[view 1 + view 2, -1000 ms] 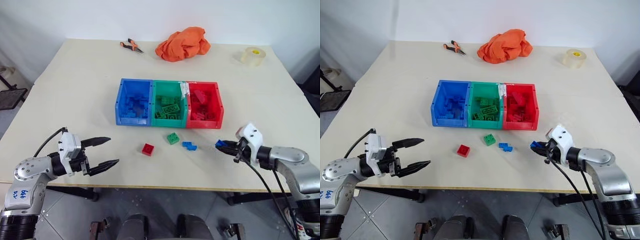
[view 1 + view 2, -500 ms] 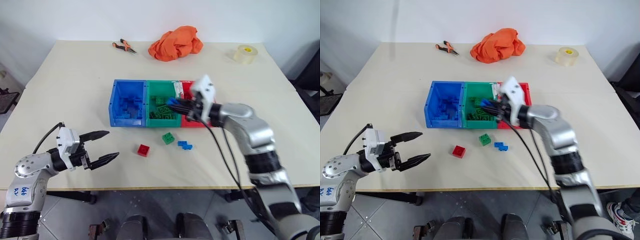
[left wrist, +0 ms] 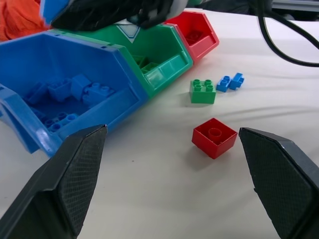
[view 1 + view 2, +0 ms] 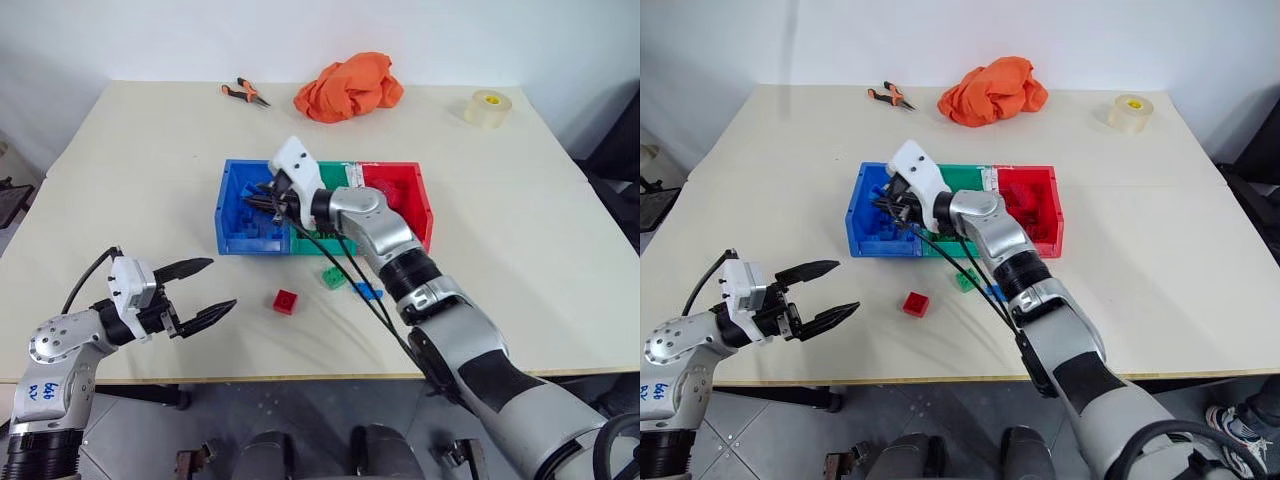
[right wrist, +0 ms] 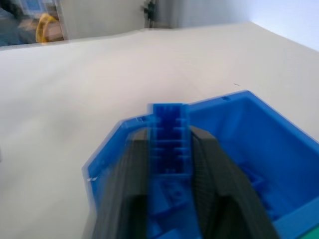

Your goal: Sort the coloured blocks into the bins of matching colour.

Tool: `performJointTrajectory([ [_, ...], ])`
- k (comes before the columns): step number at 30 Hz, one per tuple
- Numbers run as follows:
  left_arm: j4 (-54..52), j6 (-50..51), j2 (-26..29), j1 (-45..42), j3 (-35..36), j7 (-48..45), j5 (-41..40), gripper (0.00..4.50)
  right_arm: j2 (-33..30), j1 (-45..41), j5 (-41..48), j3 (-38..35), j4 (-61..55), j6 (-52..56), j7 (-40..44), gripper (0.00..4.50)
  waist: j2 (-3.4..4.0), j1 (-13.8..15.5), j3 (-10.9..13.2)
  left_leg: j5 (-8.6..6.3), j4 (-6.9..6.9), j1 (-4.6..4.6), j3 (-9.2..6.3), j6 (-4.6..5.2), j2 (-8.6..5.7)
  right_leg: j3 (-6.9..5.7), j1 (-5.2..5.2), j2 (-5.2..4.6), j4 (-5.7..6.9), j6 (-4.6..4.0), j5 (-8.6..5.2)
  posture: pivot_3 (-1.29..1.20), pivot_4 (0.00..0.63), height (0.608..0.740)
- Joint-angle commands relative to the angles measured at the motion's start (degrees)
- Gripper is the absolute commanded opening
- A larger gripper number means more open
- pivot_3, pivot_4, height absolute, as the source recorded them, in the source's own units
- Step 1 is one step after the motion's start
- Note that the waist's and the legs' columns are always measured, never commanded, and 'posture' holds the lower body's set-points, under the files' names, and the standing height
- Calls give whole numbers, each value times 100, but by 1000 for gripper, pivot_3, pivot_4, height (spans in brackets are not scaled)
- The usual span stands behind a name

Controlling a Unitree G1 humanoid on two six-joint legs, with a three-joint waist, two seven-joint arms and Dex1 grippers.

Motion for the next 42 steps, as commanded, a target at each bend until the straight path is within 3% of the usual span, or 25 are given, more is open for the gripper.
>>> performJointTrajectory([
  [1, -180, -118, 5, -5, 115, 62, -3, 4500, 41, -224, -94, -217, 251, -500, -97, 2541, 0, 0, 0, 0, 0, 0, -2, -1, -1, 5, 1, 0, 0, 0, 0, 0, 150, 740],
  [6, -48, -146, 44, -95, 77, -2, -24, 4500, -185, -119, -75, -365, 60, -685, 221, 4303, 0, -32, 0, 0, -4, 0, -3, -3, -1, 33, 0, 1, -1, 0, 0, 0, 150, 740],
  [7, -6, -148, 47, -127, 58, -27, -21, 4500, -259, -70, -80, -394, -2, -705, 268, 4449, 0, -32, 0, 0, -4, 0, -4, -3, 0, 39, 1, 2, 0, 0, 0, 0, 150, 740],
  [10, 153, -157, 52, -254, -2, -121, -1, 4500, -521, 238, -42, -388, -515, -639, 639, 4449, -1, -40, 0, 0, -4, 0, -4, -3, -2, 48, 1, 2, -2, 0, 0, 0, 150, 740],
  [14, 414, -157, 87, -432, -75, -361, -8, 4500, -1144, 1096, 324, -442, -2055, -58, 1367, 4449, -1, -10, 0, 0, -6, -1, -11, -2, -2, 49, 3, 1, -2, 0, 0, 0, 150, 740],
  [20, 1002, -295, 184, -762, -138, -753, 41, 4500, -2735, 3010, 1182, -603, -4770, 1239, 2500, 4449, 1, 82, 1, -2, -3, -5, -18, 0, -8, 49, 9, -2, -11, 1, 0, 0, 150, 740],
  [28, 1513, -495, 276, -865, -59, -1538, -132, 4500, -4894, 5438, 1520, -1865, -5967, 1840, 2895, 4449, 1, 118, 2, -2, -19, -1, 26, 1, -1, -5, 21, -4, -73, 1, 0, 0, 150, 740],
  [31, 1627, -481, 357, -812, -22, -1861, -192, 4500, -5428, 6247, 1491, -2335, -6100, 1750, 2977, 4449, 1, 165, 2, -3, -15, 0, 46, 3, 1, -6, 23, -4, -87, 1, 0, 0, 150, 740],
  [35, 1766, -725, 374, -813, 19, -2015, -119, 4500, -5662, 6738, 1498, -2625, -6209, 1674, 2916, 4449, 0, 169, 2, -3, -15, 7, 77, 3, 17, -16, 29, -2, -117, 0, 0, 0, 150, 740],
  [42, 1695, -692, 154, -1015, 18, -1945, -265, 4500, -5141, 5978, 1337, -1814, -6297, 1743, 2464, 4449, -1, 212, 1, -3, -8, 5, 76, 3, 19, -15, 26, -5, -113, 0, 0, 0, 150, 740],
])
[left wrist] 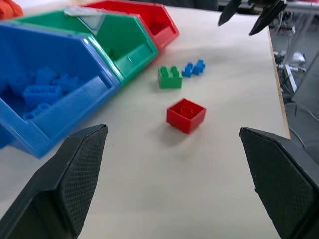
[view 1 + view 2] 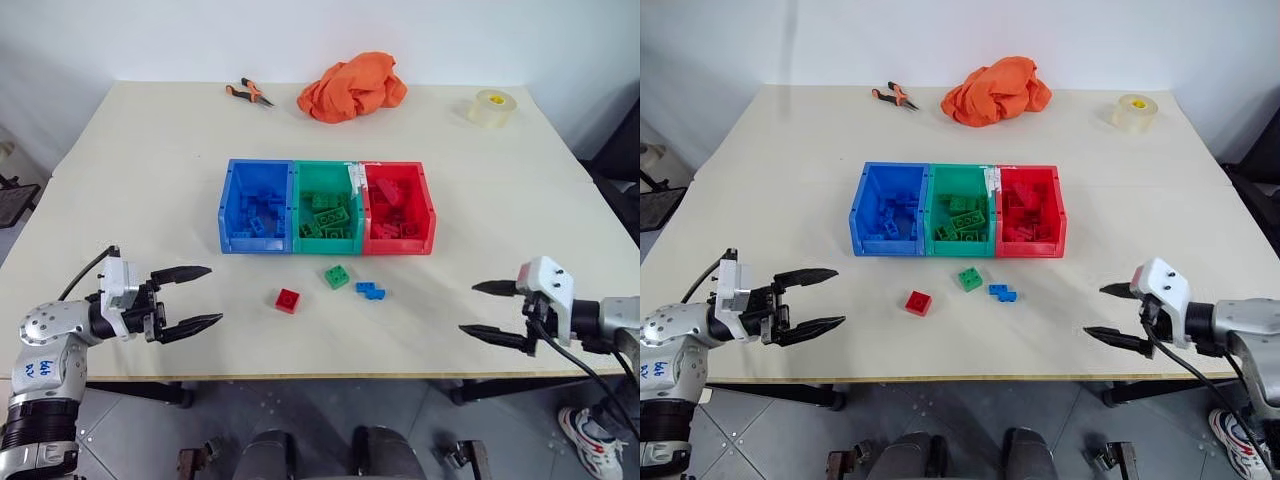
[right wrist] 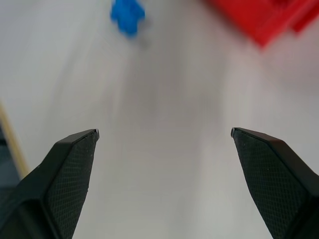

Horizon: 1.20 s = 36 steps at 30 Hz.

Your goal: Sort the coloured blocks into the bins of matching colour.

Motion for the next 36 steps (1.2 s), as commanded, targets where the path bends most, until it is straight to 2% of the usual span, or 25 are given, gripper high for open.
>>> performJointTrajectory([
  [1, -202, -9, -37, 9, 105, 33, -140, 4500, 310, -420, -123, 486, -66, -13, -214, 4449, 0, 6, 0, 0, 0, -2, 0, 0, -1, 0, 0, -1, -1, 0, 0, 0, 150, 740],
  [4, -360, 49, -106, 58, 74, 77, -174, 4500, 548, -788, -337, 926, 154, -36, -323, 4449, 0, 11, 0, 0, 2, -4, -1, 1, -4, -1, -1, -1, 0, 0, 0, 0, 150, 740],
  [8, -726, 106, -268, 69, 85, 333, -246, 4500, 1204, -1599, -757, 1635, 907, -118, -559, 4449, -2, 1, 0, -2, 13, -7, -4, 3, -6, -1, 0, -1, 5, 0, 0, 0, 150, 740],
  [13, -1029, 178, -322, 234, 79, 466, -246, 4500, 1466, -1959, -1042, 2027, 1475, -308, -453, 4449, 1, 12, 1, -2, 13, -7, -22, 4, -9, -5, -3, -2, 27, 0, 0, 0, 150, 740],
  [16, -1173, 204, -331, 324, 103, 561, -258, 4500, 1430, -1987, -1094, 2138, 1516, -327, -339, 3881, -1, 3, 0, -3, 17, -8, -20, 5, -7, -6, -2, 0, 26, 0, 0, 0, 150, 740],
  [26, -1229, 229, -364, 317, 57, 723, -261, 4500, 1327, -1832, -890, 1797, 1072, -242, -397, 524, 0, 8, 0, -4, 19, -6, -19, 5, -6, -5, -1, 0, 27, 0, 0, 0, 150, 740],
  [32, -1026, 201, -363, 140, 6, 662, -216, 4500, 1149, -1772, -375, 1325, 315, 225, -350, 473, 1, 12, 1, -4, 18, -8, -19, 5, -6, -6, -1, 0, 24, 0, 0, 0, 150, 740],
  [36, -937, 168, -390, 55, -18, 656, -185, 4500, 1219, -2113, -140, 1207, 82, 531, -433, 473, 1, -2, 1, -4, 17, -8, -19, 5, -6, -5, -1, 0, 24, 0, 0, 0, 150, 740],
])
